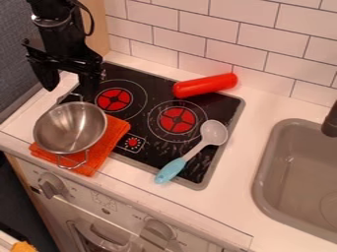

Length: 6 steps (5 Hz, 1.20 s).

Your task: Move the red object from right upper Conner to the left upper Conner

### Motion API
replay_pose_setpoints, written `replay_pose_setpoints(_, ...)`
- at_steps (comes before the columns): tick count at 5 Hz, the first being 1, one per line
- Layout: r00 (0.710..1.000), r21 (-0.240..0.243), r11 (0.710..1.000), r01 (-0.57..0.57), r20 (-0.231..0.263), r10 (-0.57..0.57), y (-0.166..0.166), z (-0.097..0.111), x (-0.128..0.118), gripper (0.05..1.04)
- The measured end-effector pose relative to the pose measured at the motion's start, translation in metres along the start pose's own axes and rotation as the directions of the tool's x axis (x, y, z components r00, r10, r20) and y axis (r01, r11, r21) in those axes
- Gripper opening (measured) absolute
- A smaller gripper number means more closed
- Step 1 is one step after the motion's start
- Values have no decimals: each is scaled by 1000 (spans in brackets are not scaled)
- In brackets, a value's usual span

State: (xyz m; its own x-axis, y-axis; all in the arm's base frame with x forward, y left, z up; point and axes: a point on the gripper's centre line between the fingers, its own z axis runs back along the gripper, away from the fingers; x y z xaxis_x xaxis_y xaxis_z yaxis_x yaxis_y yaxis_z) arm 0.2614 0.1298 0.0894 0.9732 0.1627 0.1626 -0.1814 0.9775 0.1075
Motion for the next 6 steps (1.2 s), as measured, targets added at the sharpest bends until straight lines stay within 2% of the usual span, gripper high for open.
replay_pose_setpoints(1,1000,-9,1000,8,-29,-8,-3,-9,-3,1001)
replay_pose_setpoints(2,993,-34,993,114,-32,-115,-33,-20,8,1001)
replay_pose_setpoints(3,977,-70,975,211,-2,-212,-59,-27,35,1001)
replay_pose_setpoints(4,935,-116,928,354,46,-351,-98,-38,68,1001)
replay_pose_setpoints(5,871,-170,854,491,106,-480,-124,-48,96,1001)
replay_pose_setpoints(6,827,-176,808,562,128,-547,-140,-59,114,1001)
